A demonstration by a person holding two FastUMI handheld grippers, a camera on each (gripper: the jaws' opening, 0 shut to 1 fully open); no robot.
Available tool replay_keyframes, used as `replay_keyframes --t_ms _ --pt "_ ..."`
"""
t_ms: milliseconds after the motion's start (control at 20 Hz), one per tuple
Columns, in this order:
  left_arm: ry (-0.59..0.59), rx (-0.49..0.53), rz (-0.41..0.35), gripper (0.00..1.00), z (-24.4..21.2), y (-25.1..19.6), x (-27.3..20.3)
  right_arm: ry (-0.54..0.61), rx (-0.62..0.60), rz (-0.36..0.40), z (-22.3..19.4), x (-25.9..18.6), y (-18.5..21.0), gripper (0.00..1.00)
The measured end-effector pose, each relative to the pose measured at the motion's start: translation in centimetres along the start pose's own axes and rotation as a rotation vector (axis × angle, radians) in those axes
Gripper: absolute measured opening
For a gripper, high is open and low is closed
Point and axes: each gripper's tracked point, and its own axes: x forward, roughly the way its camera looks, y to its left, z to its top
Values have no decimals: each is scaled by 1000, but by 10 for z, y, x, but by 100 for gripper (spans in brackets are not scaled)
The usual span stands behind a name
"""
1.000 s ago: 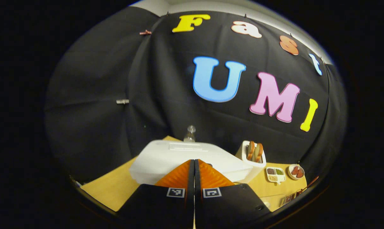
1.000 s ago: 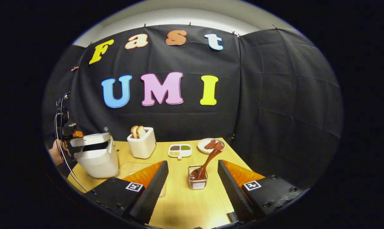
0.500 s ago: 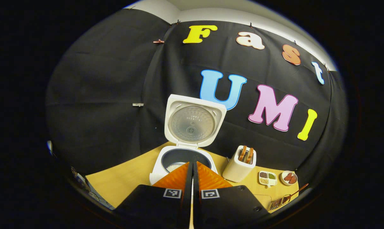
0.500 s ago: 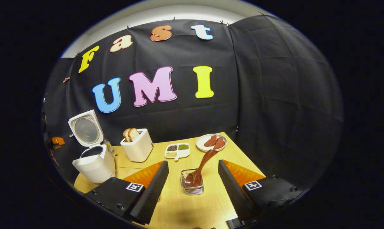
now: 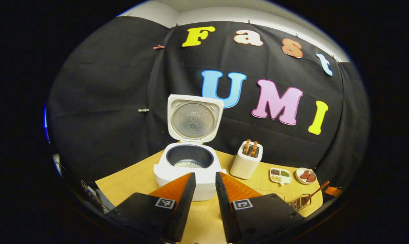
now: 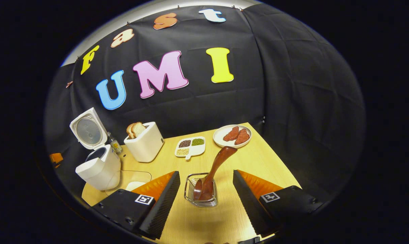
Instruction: Close the left gripper, press the button to open the rice cooker; take a wooden spoon from the chopstick holder with the right hand, scoop a spoonful of rice and pour it into the rice cooker, then put the wooden spoon back into the chopstick holder.
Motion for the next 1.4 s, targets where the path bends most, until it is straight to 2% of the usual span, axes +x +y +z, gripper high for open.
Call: replay_keyframes --t_ms 50,100,200,400,550,800,900,1000,1050,1100,1150,1200,1250,1300,1400 --pt "2 19 -26 53 -3 -10 -4 10 -3 0 -2 8 -1 99" --pt "10 42 -37 70 -8 -17 -6 15 -2 -6 -3 16 -3 99" --pt "20 93 -35 89 -16 -26 -7 23 13 -12 -4 31 -5 99" --pt "71 110 -49 93 -27 -52 1 70 67 -33 -14 69 -14 99" --pt "85 123 -33 94 -29 -59 3 110 123 -58 -25 98 -24 99" --pt "169 125 -7 95 -57 -57 -4 152 206 -49 -37 131 -20 98" --pt "201 102 14 95 -68 -55 -9 164 217 -41 -41 135 -17 91" --pt "215 72 40 95 -74 -49 -15 150 218 -40 -39 138 -15 75" --pt "219 58 49 95 -76 -46 -18 142 216 -45 -35 138 -16 46" --pt "228 44 54 95 -81 -44 -21 138 211 -55 -35 138 -17 37" --pt "234 32 55 95 -85 -43 -23 137 212 -64 -35 133 -16 23" --pt "235 24 55 95 -86 -41 -24 142 209 -79 -36 135 -18 23" --pt "234 20 54 95 -87 -38 -26 150 218 -72 -40 145 -15 14" --pt "233 18 51 95 -90 -36 -27 155 218 -68 -38 131 -12 23" --pt "198 49 50 96 -84 -27 -29 139 205 -64 -34 126 -9 22"
